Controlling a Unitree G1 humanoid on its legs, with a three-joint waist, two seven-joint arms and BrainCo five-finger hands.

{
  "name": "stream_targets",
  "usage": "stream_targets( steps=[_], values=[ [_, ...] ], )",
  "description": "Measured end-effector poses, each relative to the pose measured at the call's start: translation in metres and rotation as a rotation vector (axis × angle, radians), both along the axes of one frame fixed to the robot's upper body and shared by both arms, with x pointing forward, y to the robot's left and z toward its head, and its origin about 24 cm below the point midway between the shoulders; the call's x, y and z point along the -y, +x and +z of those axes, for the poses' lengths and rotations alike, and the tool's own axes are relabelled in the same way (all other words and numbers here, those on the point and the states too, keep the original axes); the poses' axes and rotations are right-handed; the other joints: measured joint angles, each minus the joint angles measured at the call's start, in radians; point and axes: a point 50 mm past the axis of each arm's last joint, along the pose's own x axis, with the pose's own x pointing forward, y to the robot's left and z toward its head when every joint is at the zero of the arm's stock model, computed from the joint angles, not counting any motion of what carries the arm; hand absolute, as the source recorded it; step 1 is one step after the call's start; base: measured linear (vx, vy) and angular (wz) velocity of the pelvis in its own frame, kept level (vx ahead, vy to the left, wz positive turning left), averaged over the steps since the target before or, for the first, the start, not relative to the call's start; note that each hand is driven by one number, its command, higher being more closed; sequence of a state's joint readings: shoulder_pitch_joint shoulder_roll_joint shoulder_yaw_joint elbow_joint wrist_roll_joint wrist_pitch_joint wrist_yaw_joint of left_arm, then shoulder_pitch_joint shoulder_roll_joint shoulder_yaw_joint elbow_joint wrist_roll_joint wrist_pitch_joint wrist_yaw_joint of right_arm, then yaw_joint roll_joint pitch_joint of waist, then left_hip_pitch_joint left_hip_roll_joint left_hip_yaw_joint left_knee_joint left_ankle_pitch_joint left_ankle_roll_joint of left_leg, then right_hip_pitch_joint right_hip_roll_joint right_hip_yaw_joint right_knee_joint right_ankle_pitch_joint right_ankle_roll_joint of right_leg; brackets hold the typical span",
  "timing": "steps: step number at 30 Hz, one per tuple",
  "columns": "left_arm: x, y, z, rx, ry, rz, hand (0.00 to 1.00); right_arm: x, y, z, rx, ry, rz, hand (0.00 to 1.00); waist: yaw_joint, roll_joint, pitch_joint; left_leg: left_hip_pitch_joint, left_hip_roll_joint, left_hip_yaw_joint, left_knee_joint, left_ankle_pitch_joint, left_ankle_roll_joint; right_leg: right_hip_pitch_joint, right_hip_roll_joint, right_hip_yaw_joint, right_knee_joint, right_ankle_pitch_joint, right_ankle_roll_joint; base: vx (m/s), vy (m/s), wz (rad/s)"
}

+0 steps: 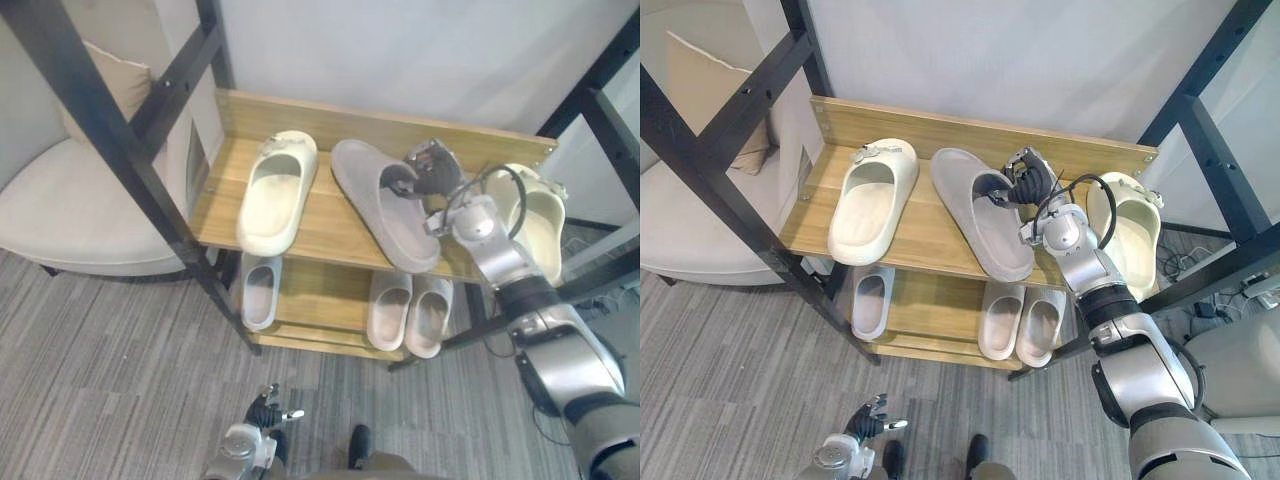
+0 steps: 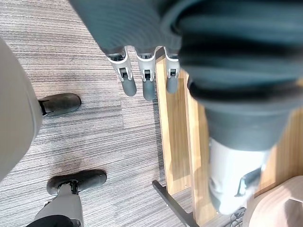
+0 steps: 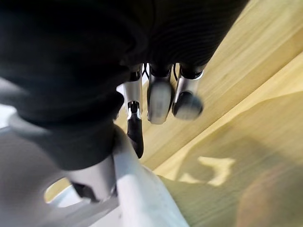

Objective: Organize the slippers on the shoe rack

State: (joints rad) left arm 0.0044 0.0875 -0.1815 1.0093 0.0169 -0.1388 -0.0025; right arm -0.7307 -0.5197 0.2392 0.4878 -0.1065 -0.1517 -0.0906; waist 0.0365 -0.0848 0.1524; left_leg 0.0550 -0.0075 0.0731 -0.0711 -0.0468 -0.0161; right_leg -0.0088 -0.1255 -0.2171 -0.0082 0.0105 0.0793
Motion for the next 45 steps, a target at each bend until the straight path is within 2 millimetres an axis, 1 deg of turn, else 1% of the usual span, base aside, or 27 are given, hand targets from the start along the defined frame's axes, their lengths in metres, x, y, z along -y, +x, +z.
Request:
stream_targets(
  steps=[4,7,9,11,17,18,21,22,25,27,28,30,32,35,37,41,43,44,45],
  values=[
    [0.000,-0.001,-0.001,-0.011,0.004,-0.001,0.00,0.000,-0.016,-0.007,0.031,0.041,0.017,1.00,-0.009,0.000,0.000,0.007,0.001,0.002,0.000,0.000,0.000,0.005,-0.001,0.003,0.000,0.000,0.000,0.00,-0.003,-0.01],
    [-0.001,-0.002,-0.002,-0.022,0.008,-0.001,0.00,-0.004,-0.028,-0.012,0.045,0.049,0.049,1.00,-0.014,0.000,0.000,0.018,0.007,0.006,0.000,-0.001,-0.001,0.012,0.000,0.008,0.001,0.001,0.001,-0.01,-0.015,-0.05],
    [-0.001,-0.003,-0.002,-0.024,0.014,-0.008,0.00,-0.007,-0.038,-0.014,0.062,0.087,0.062,1.00,-0.023,0.000,0.000,0.018,0.007,0.006,0.001,-0.001,-0.001,0.012,0.000,0.008,0.001,0.001,0.002,0.00,0.000,0.00],
    [-0.002,-0.004,-0.002,-0.027,0.018,-0.012,0.00,-0.012,-0.047,-0.013,0.092,0.117,0.086,1.00,-0.031,0.000,0.000,0.019,0.007,0.014,0.003,-0.001,-0.001,0.012,0.000,0.014,0.001,0.001,0.002,-0.03,-0.012,-0.08],
    [-0.001,-0.006,-0.003,-0.037,0.027,-0.027,0.00,-0.012,-0.076,-0.002,0.207,0.184,0.116,1.00,-0.041,0.003,-0.004,0.022,0.010,0.019,0.011,-0.001,-0.002,0.017,0.001,0.017,0.001,0.001,0.002,-0.02,-0.011,-0.03],
    [-0.002,-0.007,-0.004,-0.041,0.032,-0.034,0.00,-0.014,-0.081,-0.002,0.219,0.191,0.127,1.00,-0.046,0.003,-0.004,0.027,0.010,0.019,0.012,-0.001,-0.002,0.025,0.001,0.015,-0.001,0.001,0.002,-0.02,-0.019,0.05],
    [-0.002,-0.009,-0.005,-0.052,0.037,-0.041,0.00,-0.019,-0.095,-0.006,0.235,0.228,0.153,1.00,-0.052,0.005,-0.015,0.038,0.012,0.019,0.012,-0.004,-0.005,0.045,0.004,0.014,-0.017,0.004,0.004,0.00,-0.006,0.01],
    [-0.001,-0.013,-0.007,-0.067,0.037,-0.042,0.00,-0.021,-0.103,-0.007,0.244,0.255,0.171,1.00,-0.053,0.012,-0.028,0.035,0.012,0.017,0.012,-0.004,-0.005,0.043,0.004,0.014,-0.019,0.005,0.004,0.00,0.000,0.00],
    [0.001,-0.014,-0.008,-0.075,0.037,-0.047,0.00,-0.021,-0.115,-0.011,0.247,0.309,0.180,1.00,-0.053,0.022,-0.038,0.037,0.013,0.016,0.012,-0.004,-0.005,0.043,0.004,0.014,-0.019,0.005,0.004,0.00,0.000,0.00],
    [0.002,-0.015,-0.009,-0.082,0.035,-0.048,0.00,-0.022,-0.121,-0.017,0.227,0.332,0.187,1.00,-0.054,0.029,-0.046,0.040,0.012,0.019,0.012,-0.004,-0.005,0.046,0.004,0.015,-0.019,0.005,0.004,0.00,-0.006,-0.02],
    [0.003,-0.017,-0.010,-0.088,0.036,-0.053,0.00,-0.023,-0.127,-0.026,0.186,0.339,0.199,1.00,-0.054,0.034,-0.054,0.044,0.013,0.023,0.012,-0.004,-0.005,0.049,0.005,0.017,-0.019,0.005,0.004,0.00,-0.015,-0.04],
    [0.003,-0.018,-0.010,-0.092,0.037,-0.056,0.00,-0.027,-0.131,-0.036,0.135,0.349,0.217,1.00,-0.055,0.036,-0.054,0.054,0.013,0.024,0.012,-0.005,-0.006,0.063,0.006,0.016,-0.024,0.005,0.004,0.00,0.000,0.00],
    [0.003,-0.020,-0.012,-0.104,0.037,-0.058,0.00,-0.035,-0.140,-0.055,0.040,0.356,0.255,1.00,-0.055,0.038,-0.071,0.056,0.014,0.024,0.014,-0.006,-0.008,0.068,0.007,0.015,-0.029,0.005,0.003,0.00,0.000,0.00],
    [0.003,-0.021,-0.013,-0.113,0.038,-0.063,0.00,-0.049,-0.151,-0.077,-0.081,0.352,0.324,1.00,-0.055,0.041,-0.073,0.062,0.016,0.024,0.021,-0.009,-0.011,0.078,0.008,0.015,-0.031,0.006,0.003,-0.01,-0.009,0.00],
    [0.004,-0.022,-0.013,-0.116,0.038,-0.070,0.00,-0.056,-0.156,-0.089,-0.142,0.349,0.356,1.00,-0.055,0.044,-0.075,0.066,0.018,0.027,0.022,-0.009,-0.011,0.079,0.009,0.018,-0.030,0.008,0.001,-0.04,-0.022,-0.06],
    [0.006,-0.023,-0.013,-0.125,0.029,-0.091,0.00,-0.066,-0.159,-0.121,-0.295,0.296,0.390,1.00,-0.053,0.055,-0.077,0.069,0.021,0.034,0.028,-0.011,-0.015,0.075,0.009,0.029,-0.002,-0.001,0.002,-0.04,-0.016,-0.07],
    [0.007,-0.018,-0.012,-0.114,0.025,-0.095,0.00,-0.074,-0.161,-0.133,-0.349,0.265,0.422,1.00,-0.041,0.059,-0.061,0.025,0.024,0.040,0.120,-0.054,-0.016,0.026,-0.002,0.037,0.097,-0.045,-0.005,-0.04,-0.018,-0.03],
    [0.007,-0.013,-0.010,-0.100,0.029,-0.103,0.00,-0.080,-0.159,-0.134,-0.355,0.251,0.447,1.00,-0.033,0.063,-0.041,-0.025,0.029,0.044,0.206,-0.091,-0.015,-0.016,-0.009,0.039,0.169,-0.075,-0.008,-0.14,-0.034,-0.05],
    [0.007,-0.005,-0.008,-0.081,0.036,-0.120,0.00,-0.087,-0.153,-0.131,-0.341,0.222,0.482,1.00,-0.032,0.068,-0.013,-0.100,0.035,0.044,0.322,-0.134,-0.017,-0.079,-0.018,0.041,0.267,-0.112,-0.012,-0.20,-0.043,0.11]
  ],
)
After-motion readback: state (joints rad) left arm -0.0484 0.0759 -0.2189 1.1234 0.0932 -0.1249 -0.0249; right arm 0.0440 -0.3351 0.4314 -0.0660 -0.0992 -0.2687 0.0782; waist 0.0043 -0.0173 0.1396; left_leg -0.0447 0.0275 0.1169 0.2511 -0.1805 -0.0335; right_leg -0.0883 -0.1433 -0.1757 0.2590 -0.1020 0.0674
